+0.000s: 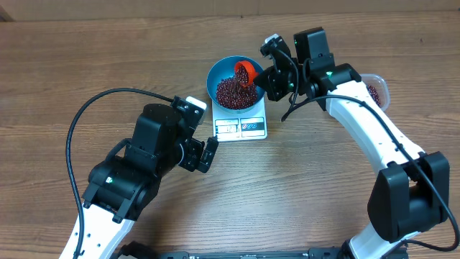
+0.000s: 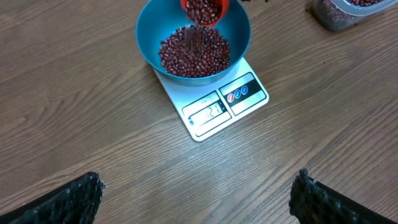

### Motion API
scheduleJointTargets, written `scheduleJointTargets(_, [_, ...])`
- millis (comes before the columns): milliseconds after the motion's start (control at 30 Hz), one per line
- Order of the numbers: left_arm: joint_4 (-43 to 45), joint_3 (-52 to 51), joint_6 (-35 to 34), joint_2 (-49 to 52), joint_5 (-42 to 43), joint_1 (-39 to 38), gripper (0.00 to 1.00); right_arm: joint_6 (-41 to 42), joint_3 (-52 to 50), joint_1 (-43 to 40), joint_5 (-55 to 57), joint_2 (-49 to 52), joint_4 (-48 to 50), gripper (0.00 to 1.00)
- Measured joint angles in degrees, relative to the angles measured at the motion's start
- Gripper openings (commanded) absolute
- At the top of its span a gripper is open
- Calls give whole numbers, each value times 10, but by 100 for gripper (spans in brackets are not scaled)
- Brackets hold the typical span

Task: Scoop item into bowl and weigh 150g on scale
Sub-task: 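Tip the red scoop with the right gripper, pouring beans into the bowl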

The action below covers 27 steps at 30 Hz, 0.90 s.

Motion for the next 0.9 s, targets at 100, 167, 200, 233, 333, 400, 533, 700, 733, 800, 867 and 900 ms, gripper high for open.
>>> scheduleJointTargets(100, [0, 0, 0, 0, 0, 0, 99, -24, 0, 2, 27, 0, -4, 4])
scheduleJointTargets(167, [0, 0, 0, 0, 0, 0, 99, -38, 0, 3, 40, 0, -6, 3])
scheduleJointTargets(200, [0, 0, 0, 0, 0, 0, 100, -43, 0, 4, 43, 0, -7, 4])
scheduleJointTargets(233, [0, 0, 0, 0, 0, 0, 99, -50, 0, 7, 47, 0, -7, 4])
scheduleJointTargets(333, [0, 0, 0, 0, 0, 0, 100, -66, 0, 11, 54, 0, -7, 3])
scheduleJointTargets(400, [0, 0, 0, 0, 0, 0, 99, -73, 0, 13, 55, 0, -7, 4])
scheduleJointTargets(533, [0, 0, 0, 0, 0, 0, 99, -95, 0, 13, 56, 0, -15, 3])
scheduleJointTargets(700, [0, 0, 0, 0, 0, 0, 99, -119, 0, 13, 59, 0, -19, 3])
scheduleJointTargets(733, [0, 0, 0, 0, 0, 0, 99, -122, 0, 13, 59, 0, -19, 3])
scheduleJointTargets(800, [0, 0, 0, 0, 0, 0, 100, -125, 0, 13, 59, 0, -19, 3])
scheduleJointTargets(867, [0, 0, 0, 0, 0, 0, 99, -128, 0, 13, 59, 0, -19, 4])
scheduleJointTargets(900, [0, 0, 0, 0, 0, 0, 100, -129, 0, 13, 59, 0, -19, 4])
